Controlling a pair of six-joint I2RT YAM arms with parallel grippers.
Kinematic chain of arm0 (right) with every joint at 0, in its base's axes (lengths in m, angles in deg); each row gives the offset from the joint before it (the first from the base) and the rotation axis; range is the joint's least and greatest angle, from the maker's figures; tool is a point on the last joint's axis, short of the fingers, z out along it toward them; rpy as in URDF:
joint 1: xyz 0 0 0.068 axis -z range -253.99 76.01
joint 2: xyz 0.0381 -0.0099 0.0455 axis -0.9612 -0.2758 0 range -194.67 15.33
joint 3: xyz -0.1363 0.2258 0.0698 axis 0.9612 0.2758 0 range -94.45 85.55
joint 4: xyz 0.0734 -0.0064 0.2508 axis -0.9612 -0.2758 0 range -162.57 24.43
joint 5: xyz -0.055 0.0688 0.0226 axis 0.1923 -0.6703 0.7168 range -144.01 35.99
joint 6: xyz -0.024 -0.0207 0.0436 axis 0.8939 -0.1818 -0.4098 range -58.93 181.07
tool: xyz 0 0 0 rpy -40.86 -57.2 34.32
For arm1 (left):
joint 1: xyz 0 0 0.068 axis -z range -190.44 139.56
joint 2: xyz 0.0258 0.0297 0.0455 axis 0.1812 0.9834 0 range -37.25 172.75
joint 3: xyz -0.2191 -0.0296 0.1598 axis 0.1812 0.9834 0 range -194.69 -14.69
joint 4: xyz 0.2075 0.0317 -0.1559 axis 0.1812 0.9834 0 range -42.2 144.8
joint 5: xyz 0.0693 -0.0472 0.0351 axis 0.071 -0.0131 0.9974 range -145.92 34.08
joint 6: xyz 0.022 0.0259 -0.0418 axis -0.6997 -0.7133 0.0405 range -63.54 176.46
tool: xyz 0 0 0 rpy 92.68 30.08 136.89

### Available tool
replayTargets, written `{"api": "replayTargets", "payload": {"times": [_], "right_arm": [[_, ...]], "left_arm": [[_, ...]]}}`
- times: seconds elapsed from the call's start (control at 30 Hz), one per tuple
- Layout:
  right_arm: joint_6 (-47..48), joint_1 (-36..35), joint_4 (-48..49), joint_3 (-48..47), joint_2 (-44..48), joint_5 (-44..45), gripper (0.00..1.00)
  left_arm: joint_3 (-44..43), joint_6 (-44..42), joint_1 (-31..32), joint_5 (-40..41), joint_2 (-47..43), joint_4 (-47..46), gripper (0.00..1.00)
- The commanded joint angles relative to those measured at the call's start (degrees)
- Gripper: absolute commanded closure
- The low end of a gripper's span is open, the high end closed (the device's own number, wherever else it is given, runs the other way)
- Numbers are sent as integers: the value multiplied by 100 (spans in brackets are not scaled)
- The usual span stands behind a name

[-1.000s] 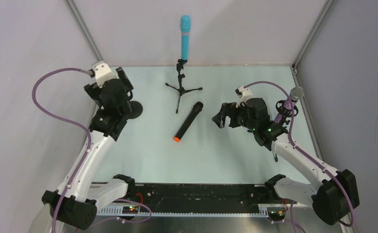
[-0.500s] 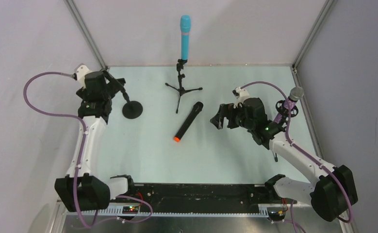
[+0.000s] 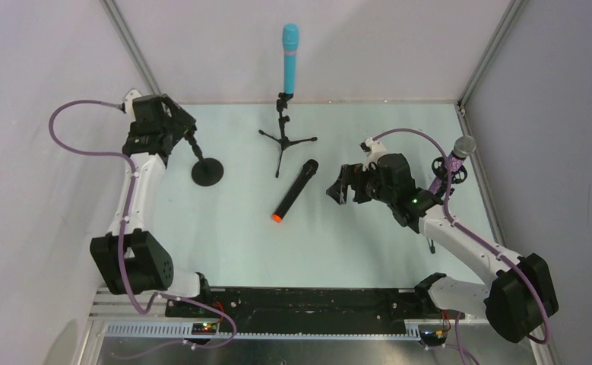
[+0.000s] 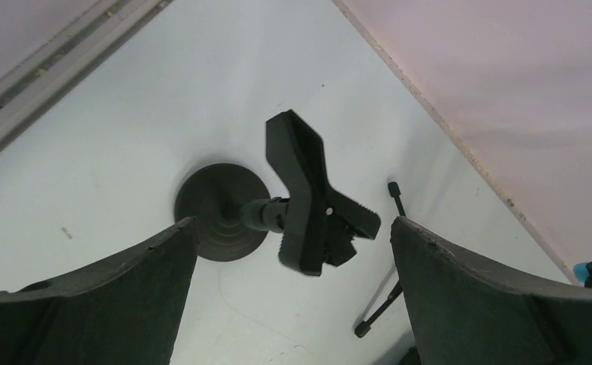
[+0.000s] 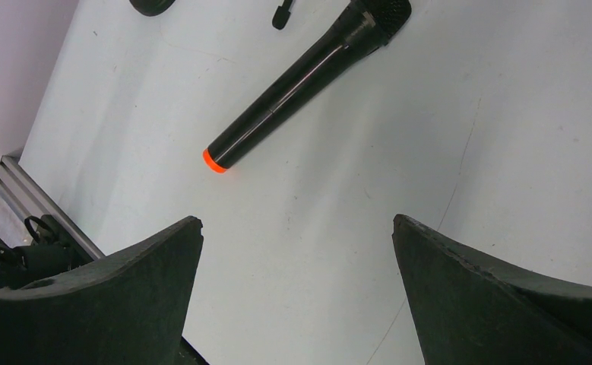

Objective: Attach the microphones to the stand

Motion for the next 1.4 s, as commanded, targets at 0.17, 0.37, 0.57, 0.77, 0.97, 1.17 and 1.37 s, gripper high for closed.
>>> {"api": "replayTargets", "payload": {"times": [0.17,0.37,0.57,0.77,0.97,1.17,1.37], "right_arm": [[39,-54,165,-7,-43,27,1],[54,-64,121,-5,-81,49,1],[56,-77,75,-7,-96,79,1],[44,-89,127,-7,-119,54,1],[7,-119,145,-7,-114,58,0],[3,-155,131,-7,-68,103,1],[8,-166,157,-6,-11,130,1]], "left_arm": [[-773,54,-43,-319,724,-74,11],[-1206,-69,-40,-626,1307,-58,29],[-1191,-315,-39,-629,1523,-40,62],[-1266,-712,-39,-756,1493,-5,94],[-1378,-983,-45,-1038,1318,85,100],[-1524,-1155,-37,-1464,925,79,100],[-1635,-1514,20,-1794,478,181,100]]}}
